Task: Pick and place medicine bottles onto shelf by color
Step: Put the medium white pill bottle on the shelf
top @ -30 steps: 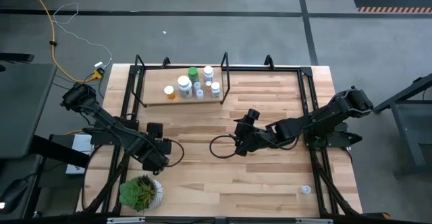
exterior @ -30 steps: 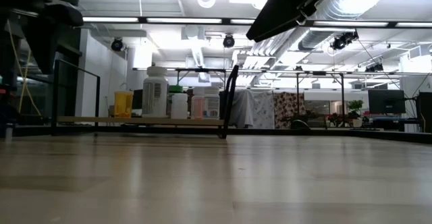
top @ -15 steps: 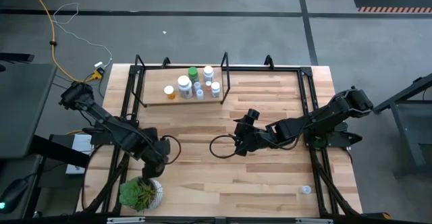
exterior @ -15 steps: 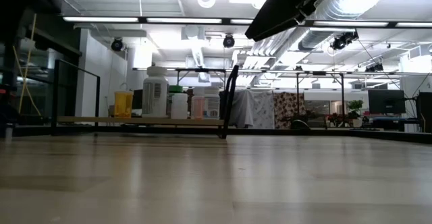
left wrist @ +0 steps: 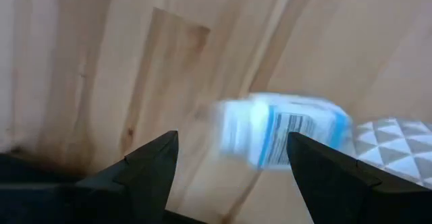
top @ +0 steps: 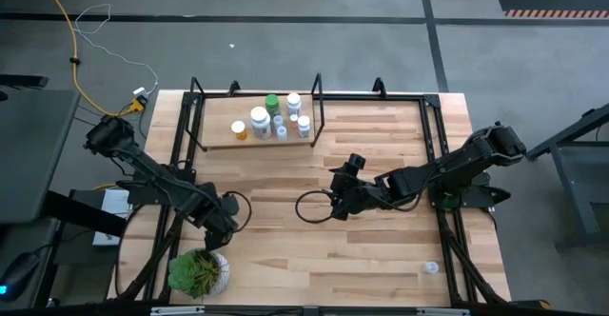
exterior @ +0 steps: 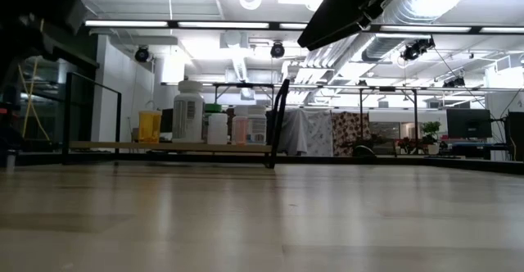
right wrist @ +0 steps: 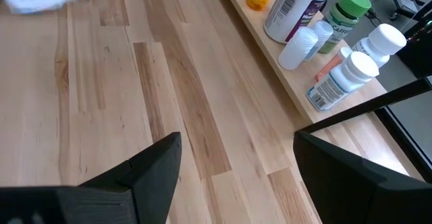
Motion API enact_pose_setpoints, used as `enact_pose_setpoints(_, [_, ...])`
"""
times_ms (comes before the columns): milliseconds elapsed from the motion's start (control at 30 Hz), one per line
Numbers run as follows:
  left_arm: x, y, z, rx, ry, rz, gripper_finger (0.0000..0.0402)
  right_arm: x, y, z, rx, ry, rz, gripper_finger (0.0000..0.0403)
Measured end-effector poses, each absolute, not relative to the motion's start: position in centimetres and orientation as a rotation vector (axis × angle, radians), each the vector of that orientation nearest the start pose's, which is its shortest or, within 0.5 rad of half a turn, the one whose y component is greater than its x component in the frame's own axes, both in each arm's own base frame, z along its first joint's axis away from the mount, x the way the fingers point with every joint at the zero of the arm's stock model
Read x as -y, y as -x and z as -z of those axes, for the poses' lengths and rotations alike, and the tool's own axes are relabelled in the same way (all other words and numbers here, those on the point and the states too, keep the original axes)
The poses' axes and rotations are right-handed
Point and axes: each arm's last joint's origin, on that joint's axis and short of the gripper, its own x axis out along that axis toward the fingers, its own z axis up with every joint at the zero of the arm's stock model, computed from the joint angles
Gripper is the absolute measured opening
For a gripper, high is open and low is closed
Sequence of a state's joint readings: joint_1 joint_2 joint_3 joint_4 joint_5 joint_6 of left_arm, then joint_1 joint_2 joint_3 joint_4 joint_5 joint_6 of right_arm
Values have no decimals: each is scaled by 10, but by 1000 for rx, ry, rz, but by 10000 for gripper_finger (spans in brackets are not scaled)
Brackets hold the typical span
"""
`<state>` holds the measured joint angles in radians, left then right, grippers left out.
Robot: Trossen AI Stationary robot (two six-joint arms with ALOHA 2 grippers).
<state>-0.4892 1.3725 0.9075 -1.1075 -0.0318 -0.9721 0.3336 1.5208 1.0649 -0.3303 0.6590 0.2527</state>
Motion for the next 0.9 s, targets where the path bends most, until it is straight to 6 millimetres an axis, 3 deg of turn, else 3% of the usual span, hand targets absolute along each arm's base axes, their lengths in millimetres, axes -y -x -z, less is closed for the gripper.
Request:
enact_pose_setpoints(400, [99,-190,-211,-1486,356,-420,268,-87,-306,-249,-641,131,390,277])
enact_pose_setpoints(600, [96,-195,-210,-1429,562,-586,268,-87,-306,-249,-640,128,391,277])
enact_pose_setpoints(900, [71,-208,-207,-1326,751,-829,268,-87,-306,-249,-639,124,393,277])
